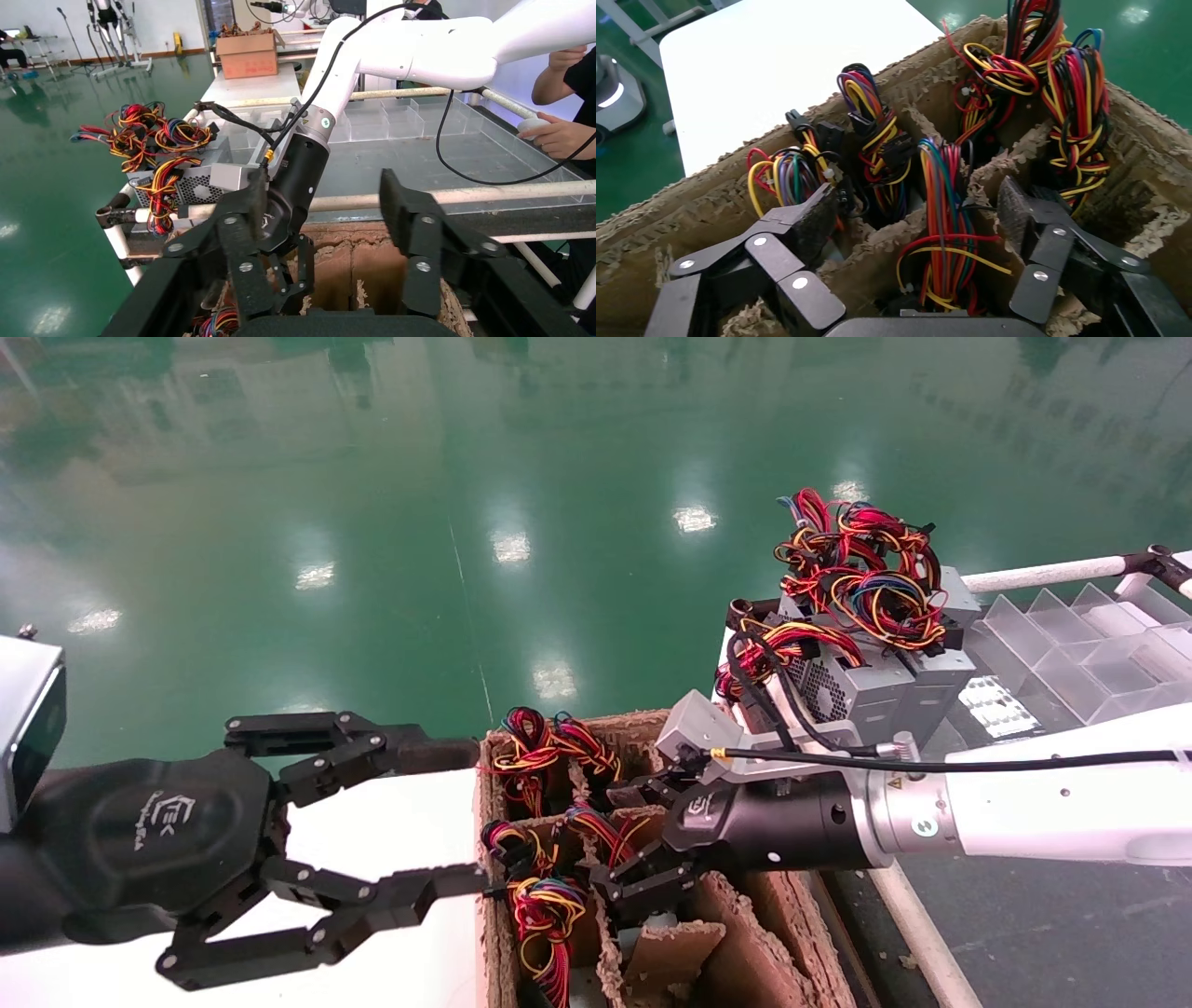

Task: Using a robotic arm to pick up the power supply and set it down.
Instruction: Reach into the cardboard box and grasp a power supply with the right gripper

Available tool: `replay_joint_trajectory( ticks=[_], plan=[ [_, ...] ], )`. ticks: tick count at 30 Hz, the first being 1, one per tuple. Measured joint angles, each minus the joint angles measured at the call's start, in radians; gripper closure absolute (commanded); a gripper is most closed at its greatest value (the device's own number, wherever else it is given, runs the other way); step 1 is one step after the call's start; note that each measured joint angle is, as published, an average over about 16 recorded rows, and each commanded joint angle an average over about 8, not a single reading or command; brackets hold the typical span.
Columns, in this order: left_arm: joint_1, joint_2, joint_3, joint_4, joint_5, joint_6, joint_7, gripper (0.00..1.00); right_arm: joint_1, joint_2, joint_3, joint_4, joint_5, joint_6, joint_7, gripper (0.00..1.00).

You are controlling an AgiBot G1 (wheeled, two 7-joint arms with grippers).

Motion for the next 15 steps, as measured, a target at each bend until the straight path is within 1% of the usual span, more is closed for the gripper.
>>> replay_joint_trajectory(
  ticks=[15],
  plan=[
    [0.0, 0.0, 0.0, 0.0, 0.0, 0.0, 0.0, 0.0, 0.0, -0.015, -0.006, -0.021, -0.015, 0.015, -0.009, 1.0]
  ],
)
